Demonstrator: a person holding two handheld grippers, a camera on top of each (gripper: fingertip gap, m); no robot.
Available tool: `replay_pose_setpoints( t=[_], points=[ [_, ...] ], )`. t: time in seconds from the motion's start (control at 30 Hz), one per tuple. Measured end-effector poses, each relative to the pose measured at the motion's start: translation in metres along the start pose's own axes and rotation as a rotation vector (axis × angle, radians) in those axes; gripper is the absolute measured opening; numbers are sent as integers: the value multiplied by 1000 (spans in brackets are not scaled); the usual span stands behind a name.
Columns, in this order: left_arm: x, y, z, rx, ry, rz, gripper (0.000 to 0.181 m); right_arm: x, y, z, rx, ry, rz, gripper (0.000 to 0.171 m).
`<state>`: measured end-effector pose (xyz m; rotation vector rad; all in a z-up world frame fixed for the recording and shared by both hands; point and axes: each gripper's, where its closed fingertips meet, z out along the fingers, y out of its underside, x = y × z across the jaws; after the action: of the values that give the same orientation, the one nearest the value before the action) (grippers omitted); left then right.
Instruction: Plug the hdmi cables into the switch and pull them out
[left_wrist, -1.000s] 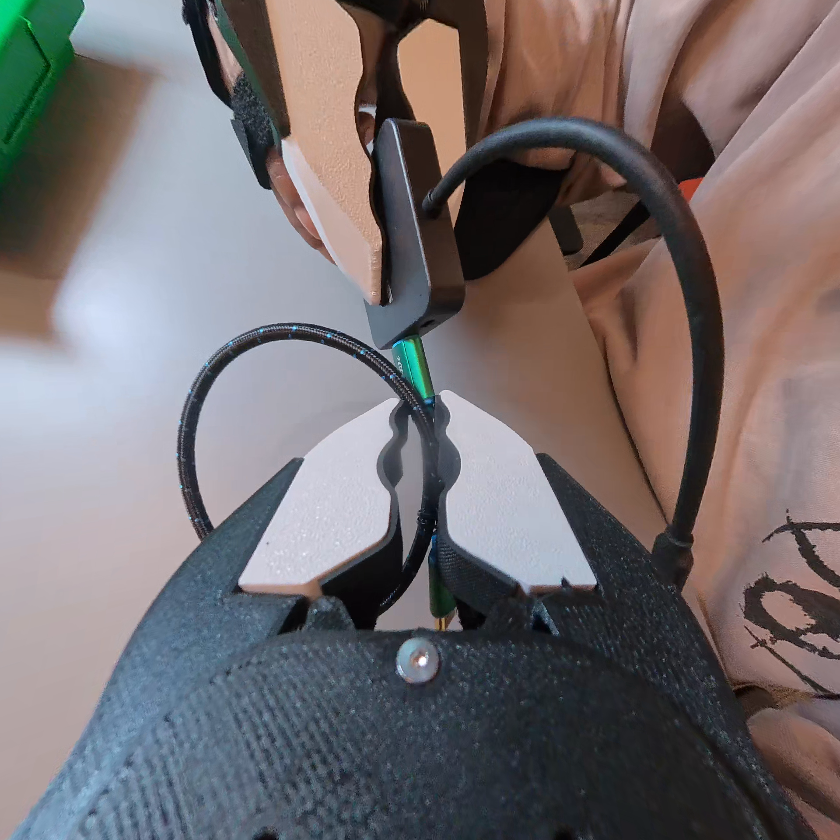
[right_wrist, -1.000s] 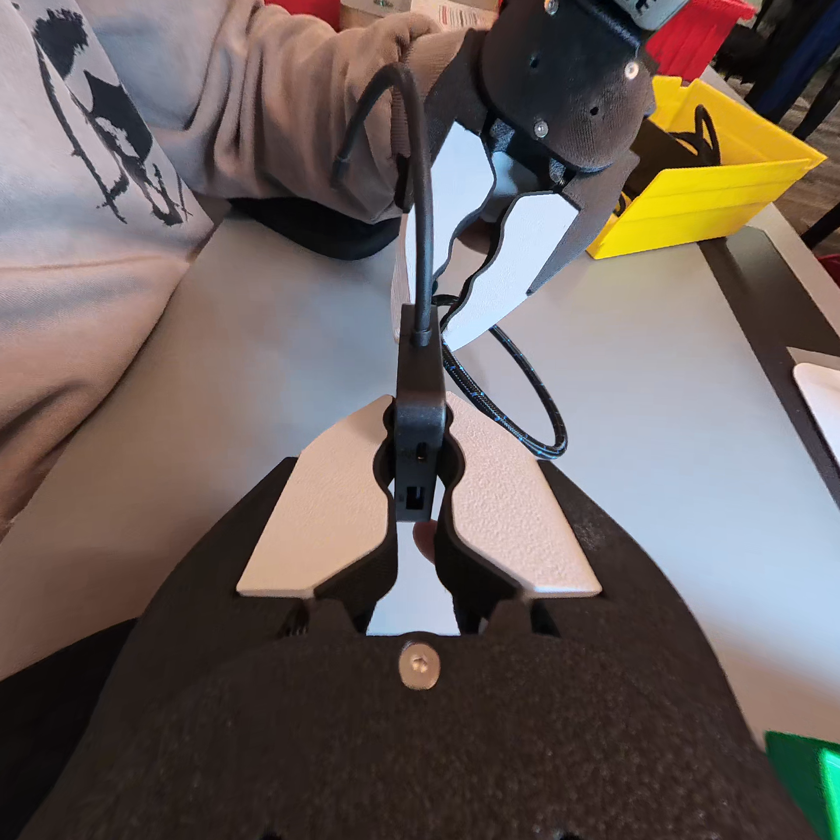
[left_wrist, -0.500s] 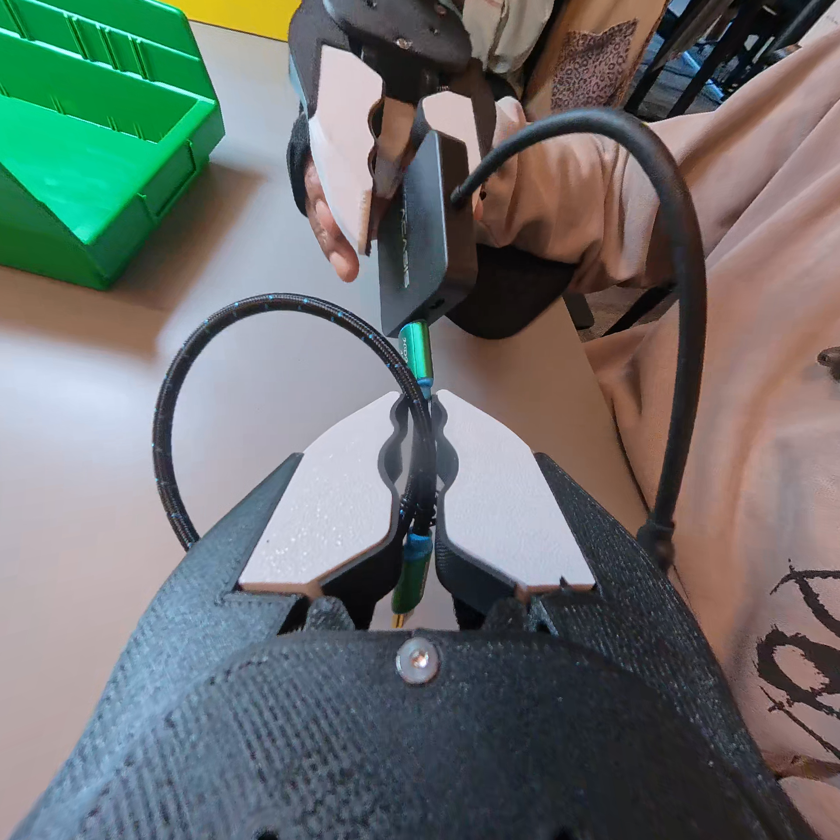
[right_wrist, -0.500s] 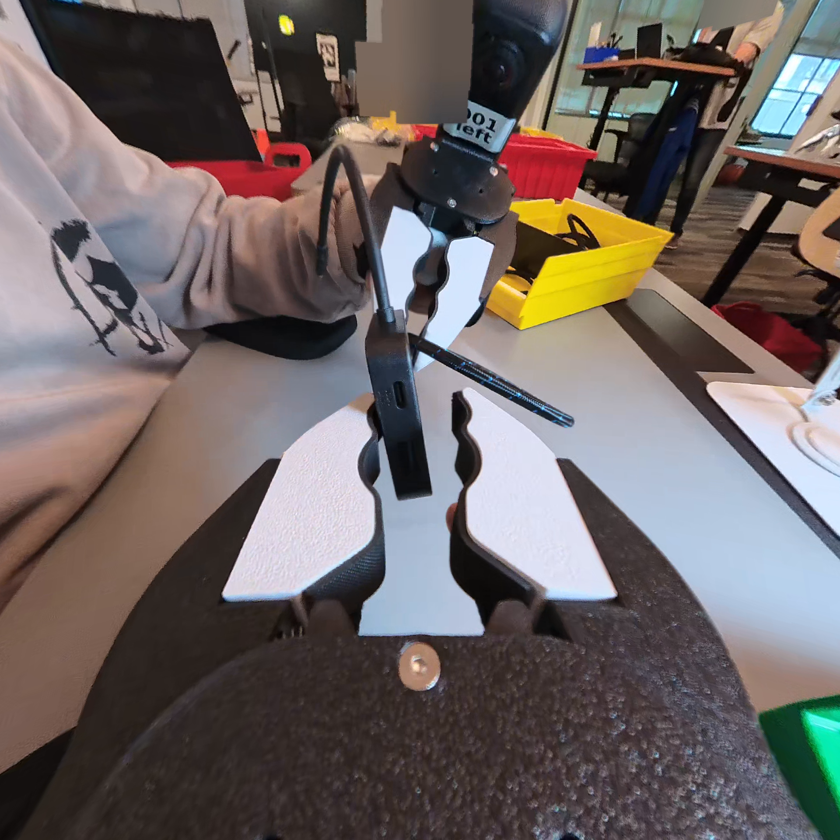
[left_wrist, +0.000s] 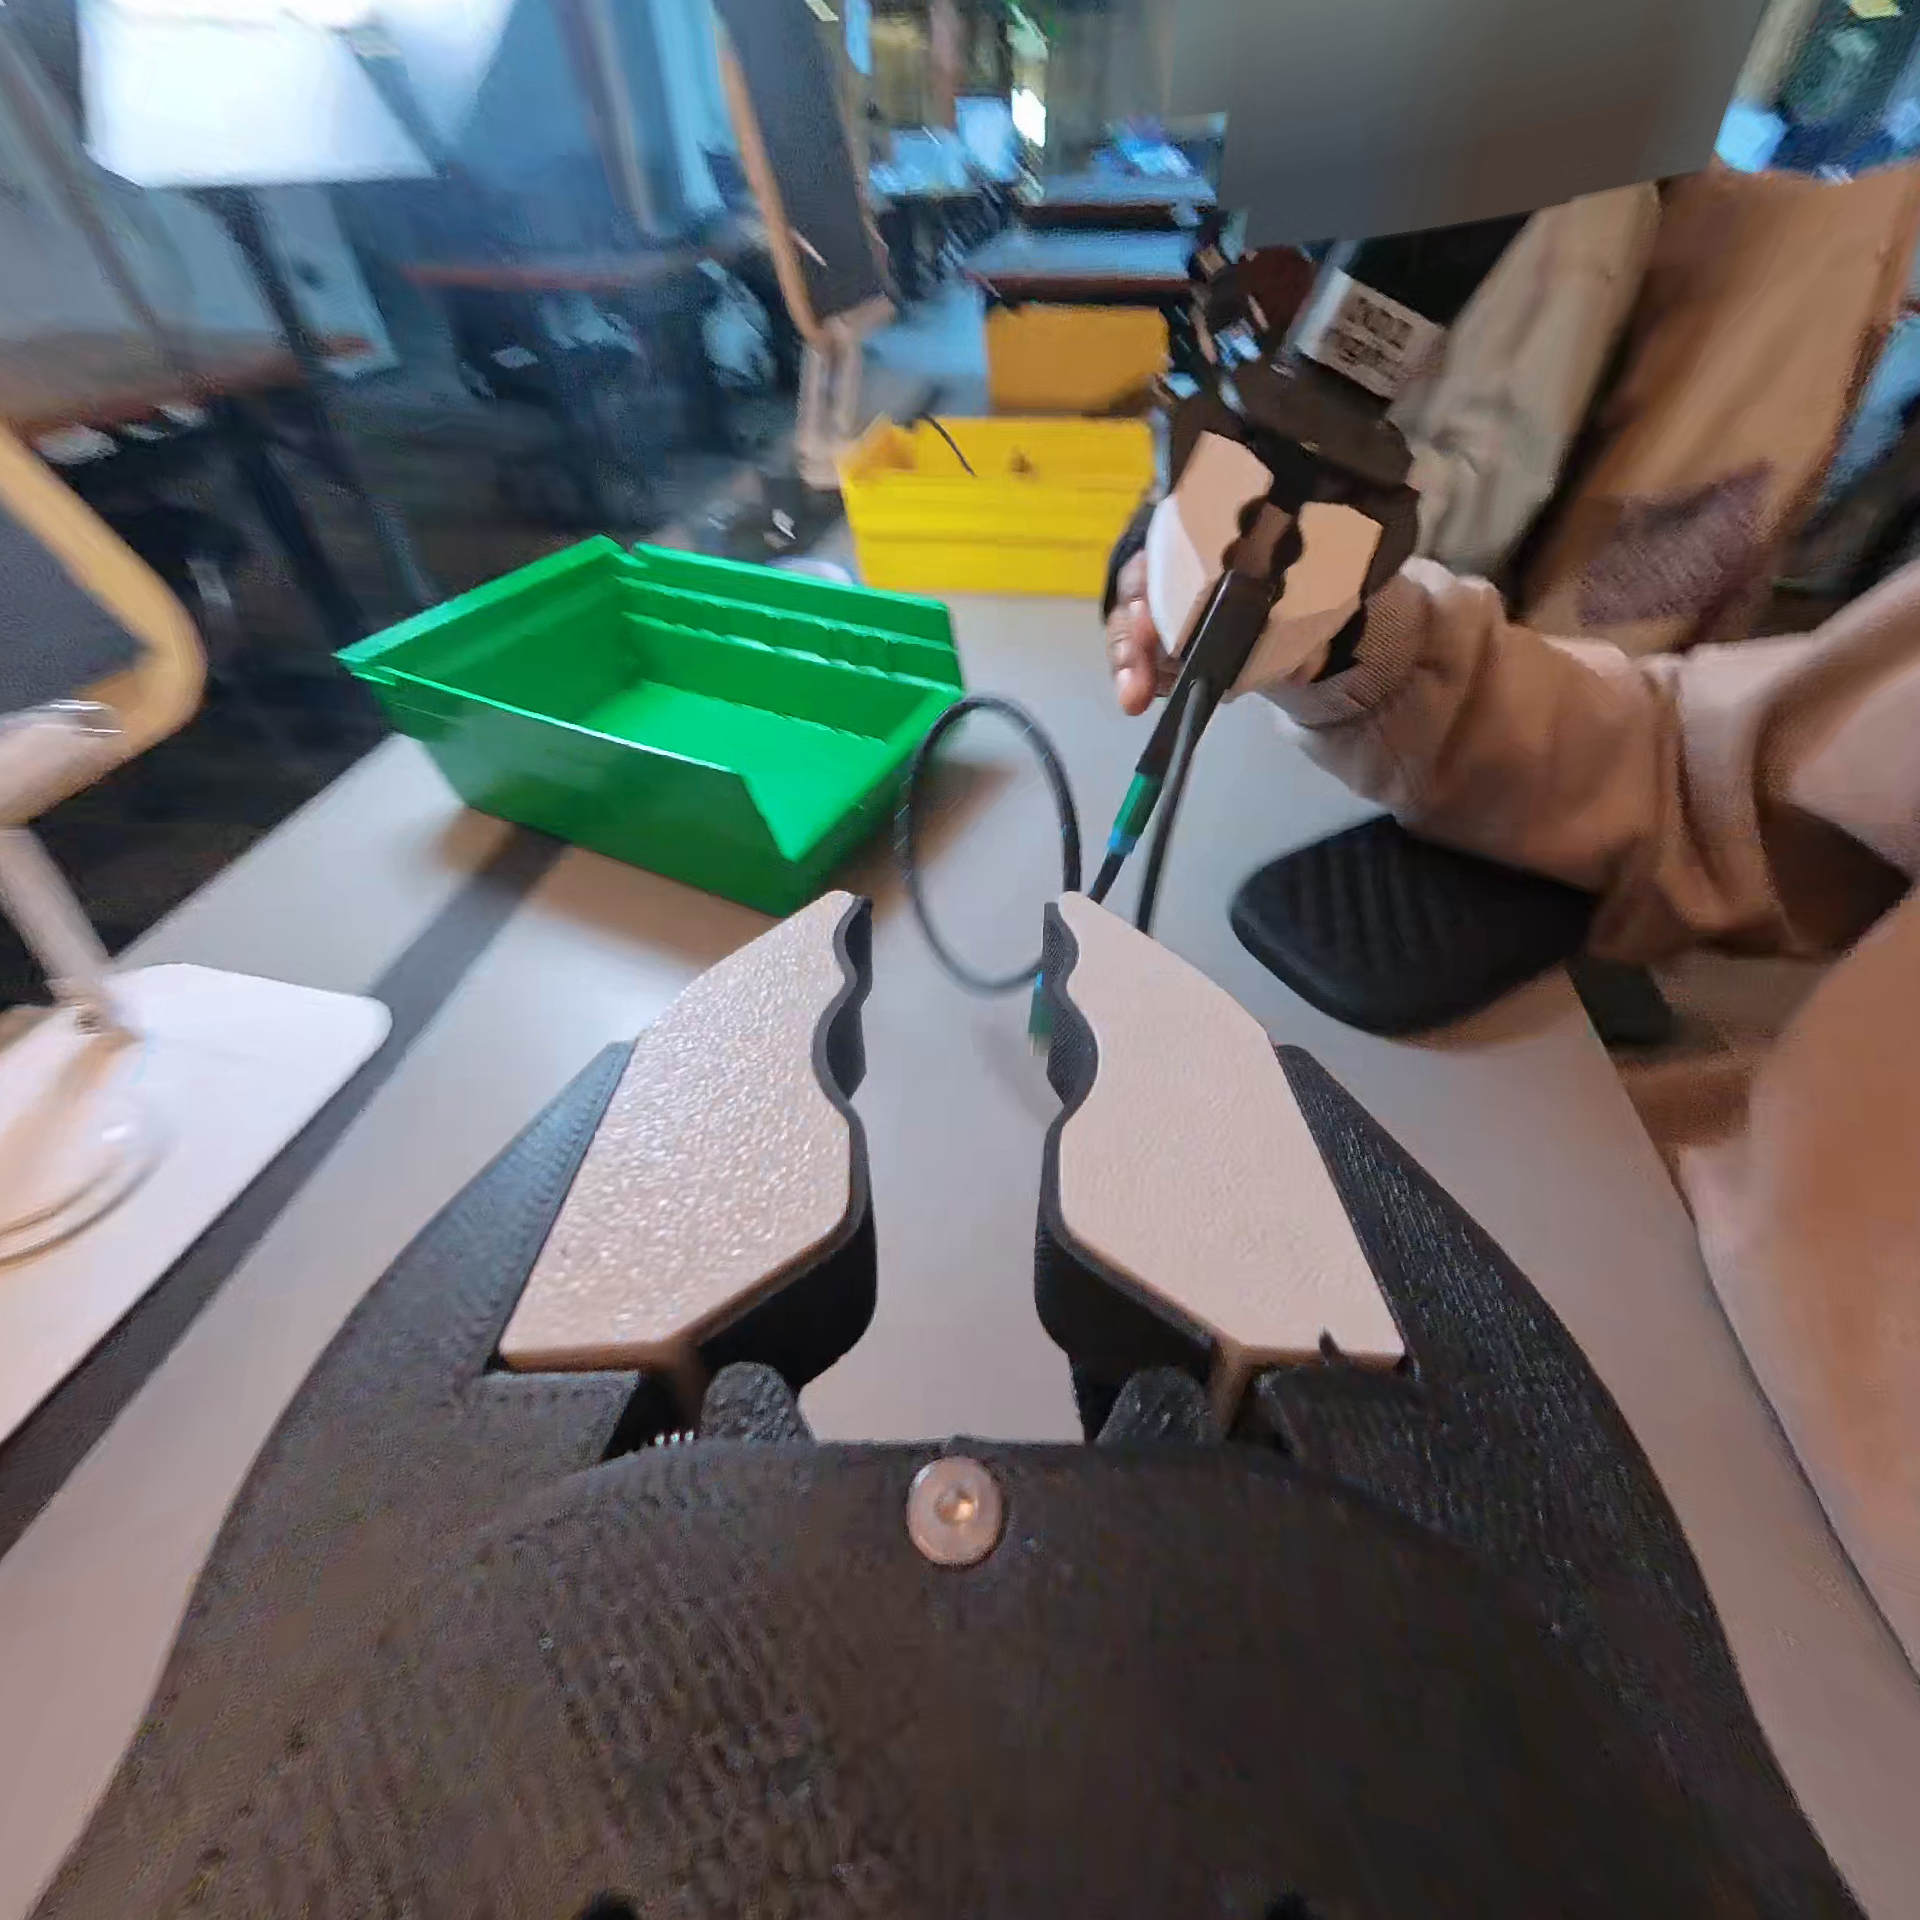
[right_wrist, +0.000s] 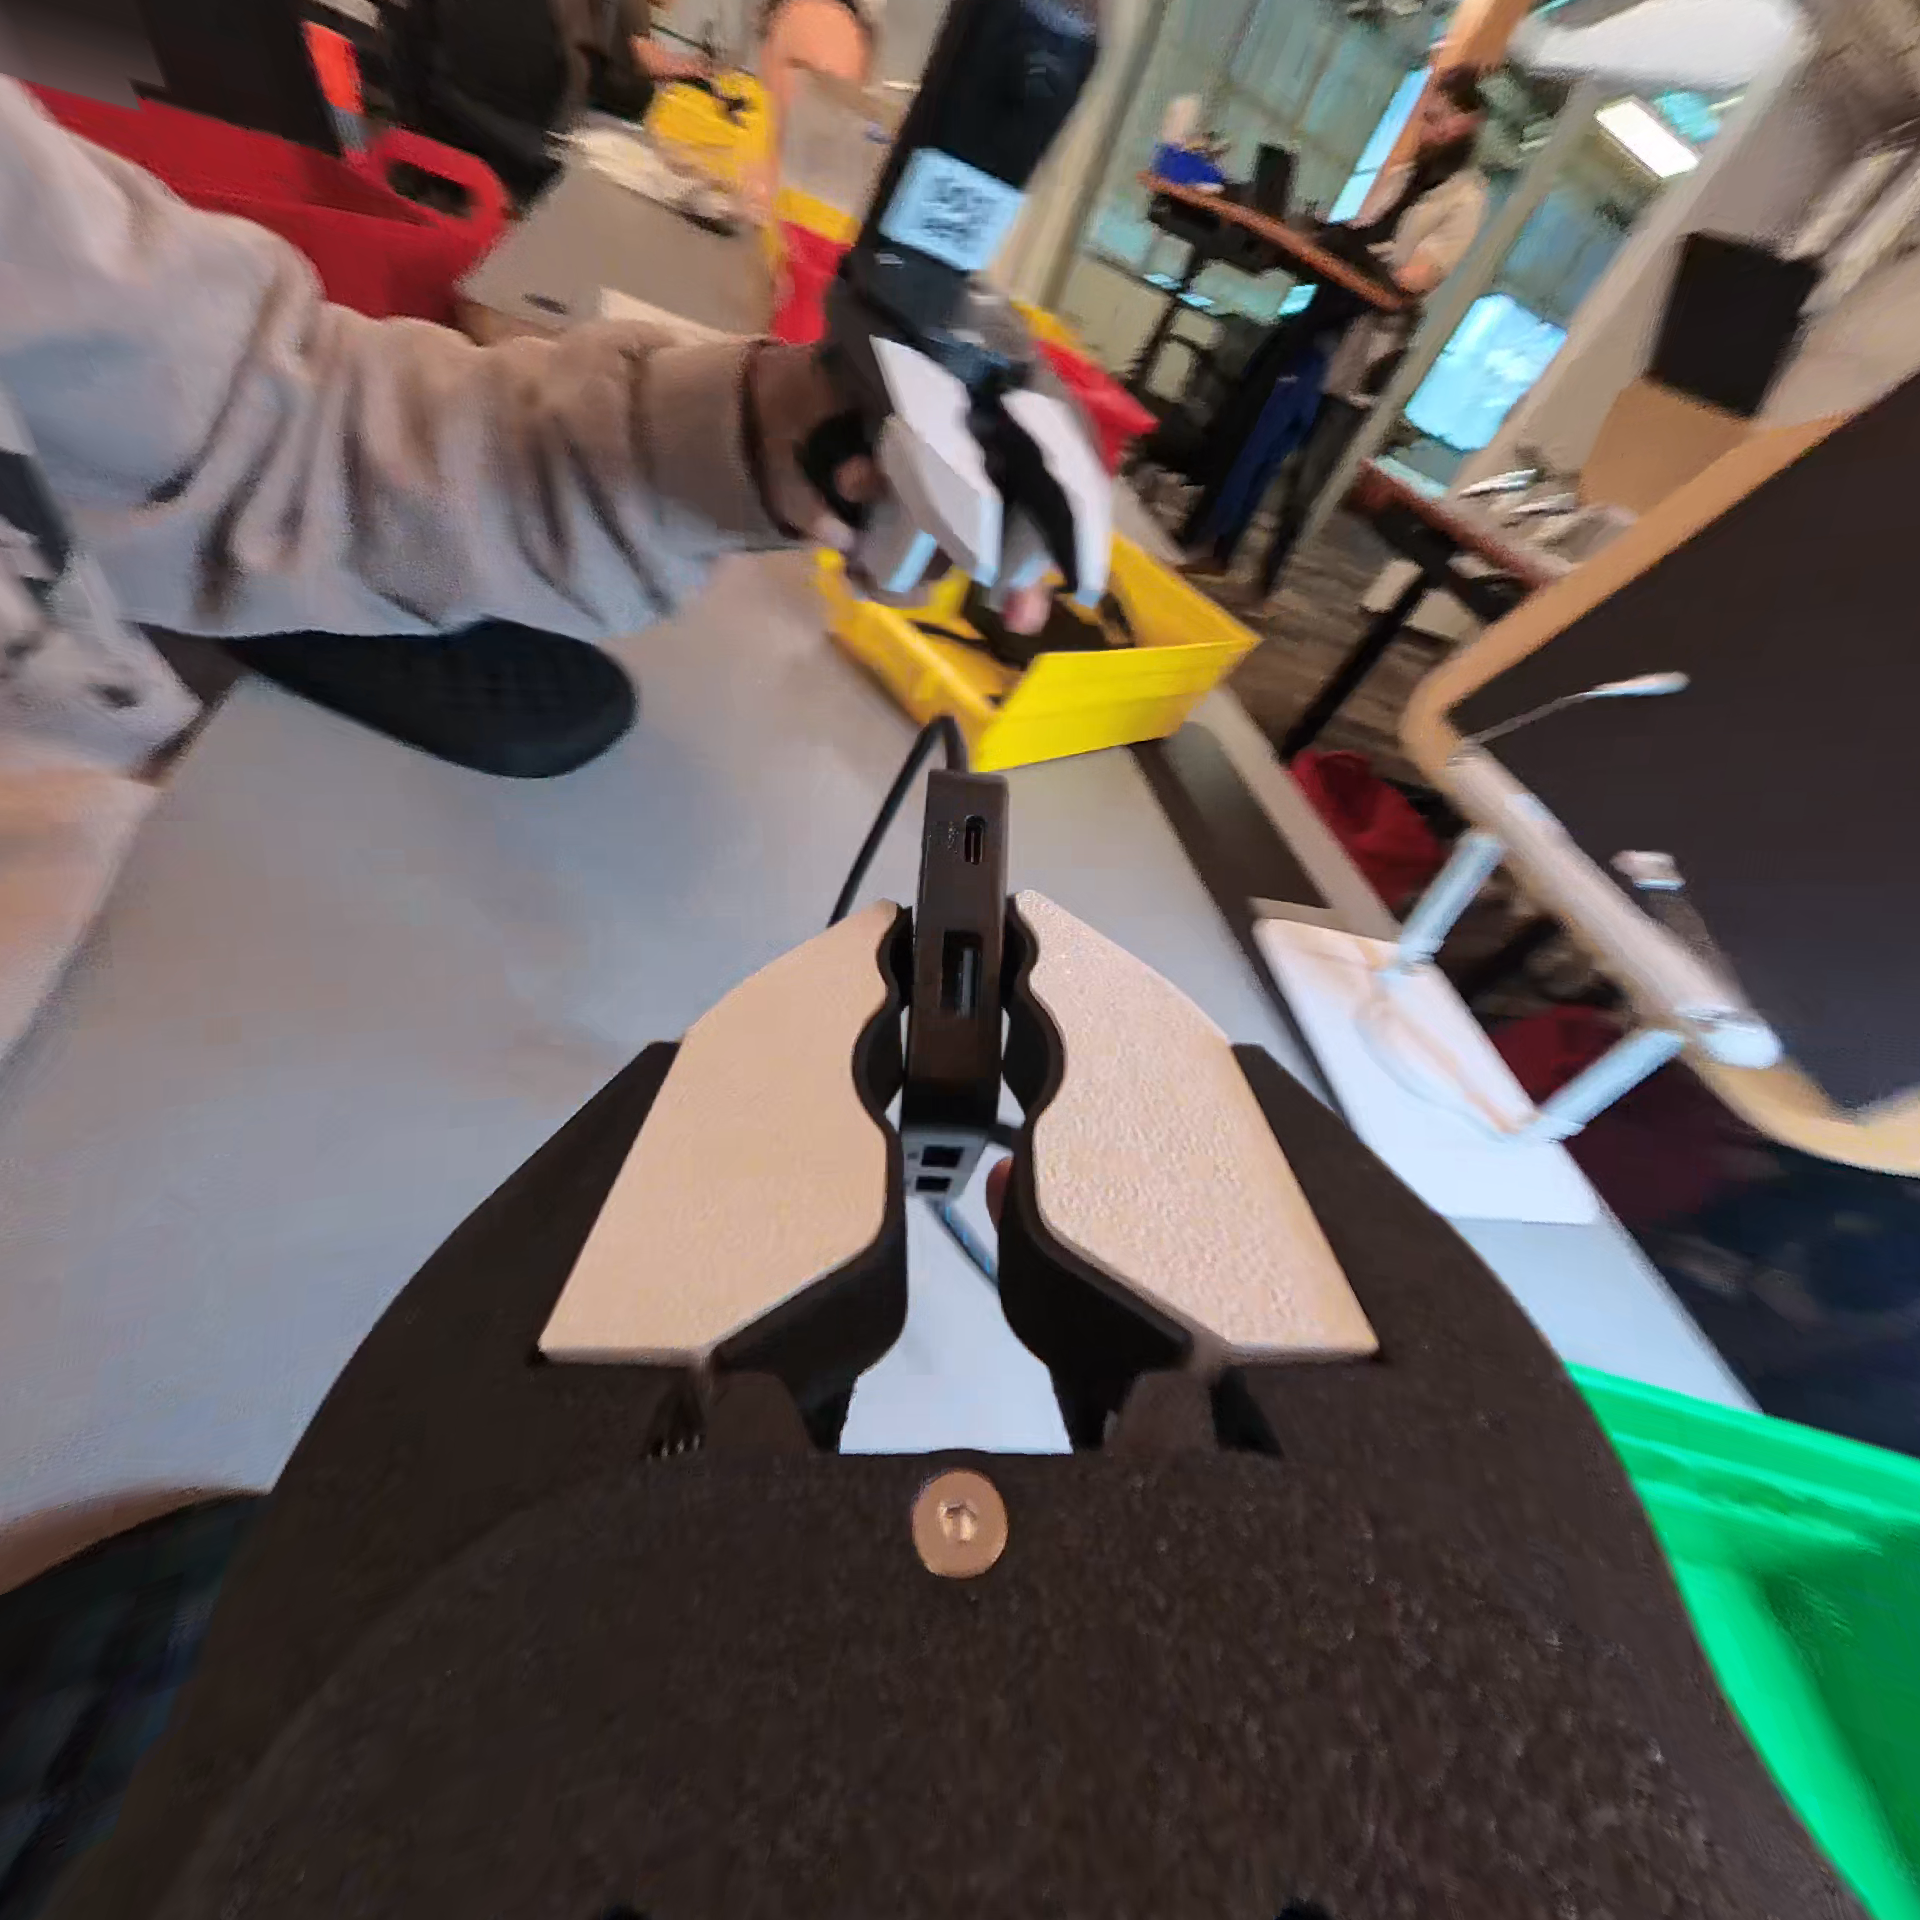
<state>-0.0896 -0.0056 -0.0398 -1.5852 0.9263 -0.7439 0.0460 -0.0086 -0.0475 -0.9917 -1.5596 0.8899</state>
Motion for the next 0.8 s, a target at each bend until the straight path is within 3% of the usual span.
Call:
replay_pose_setpoints(
  t=[0.1,0.2,0.3,0.43,0.57,0.8],
  points=[
    [-22,1,-38,56,-151,-45,33,51,-14,-38,-22,231,-48,14],
    [-36,38,-65,1,-280,-82,35,112,-11,-71,-134,468,-108,14],
    [-32,67,-74,11,-300,-151,35,167,10,-82,-304,601,-179,14],
    [-31,88,-66,83,-320,-182,32,225,73,-72,-560,628,-218,15],
    [-32,106,-57,33,-335,-144,31,262,145,-62,-792,625,-306,15],
    [-30,121,-55,-11,-367,-59,31,263,217,-27,-899,542,-414,15]
  ],
)
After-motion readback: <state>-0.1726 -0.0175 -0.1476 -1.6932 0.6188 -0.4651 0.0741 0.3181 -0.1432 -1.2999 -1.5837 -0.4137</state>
